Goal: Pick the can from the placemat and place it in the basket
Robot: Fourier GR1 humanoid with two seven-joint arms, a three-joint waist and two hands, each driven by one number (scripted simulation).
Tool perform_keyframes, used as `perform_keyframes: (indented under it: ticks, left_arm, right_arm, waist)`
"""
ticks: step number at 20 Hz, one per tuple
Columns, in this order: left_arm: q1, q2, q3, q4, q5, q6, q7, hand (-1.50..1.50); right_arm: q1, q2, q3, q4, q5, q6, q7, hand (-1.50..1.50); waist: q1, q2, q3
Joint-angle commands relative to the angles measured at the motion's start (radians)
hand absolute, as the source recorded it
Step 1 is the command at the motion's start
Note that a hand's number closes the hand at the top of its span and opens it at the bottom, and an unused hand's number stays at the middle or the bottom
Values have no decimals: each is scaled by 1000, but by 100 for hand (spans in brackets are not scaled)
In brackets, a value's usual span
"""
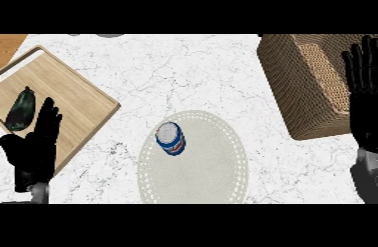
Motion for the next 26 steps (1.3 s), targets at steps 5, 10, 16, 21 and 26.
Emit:
perform_keyframes:
  ticks: [5,10,16,21,26]
  left_arm:
    - [-168,70,-1,68,63,-189,41,0]
    - [-184,42,-53,90,91,-250,60,0]
    - [-220,83,29,150,145,-300,66,0]
    - [-227,47,12,218,130,-313,17,0]
    - [-216,71,46,230,146,-319,23,0]
  right_arm:
    - [-326,165,141,128,-53,73,40,150]
    - [-430,97,504,147,353,136,26,-150]
    - [-601,396,697,289,548,-197,306,-150]
    - [-809,400,726,321,473,-156,719,-150]
    - [-1034,353,708,453,567,81,1011,-150]
  waist:
    - [42,29,13]
    - [81,28,4]
    - [42,12,9]
    - [24,5,9]
    - [-1,-10,5]
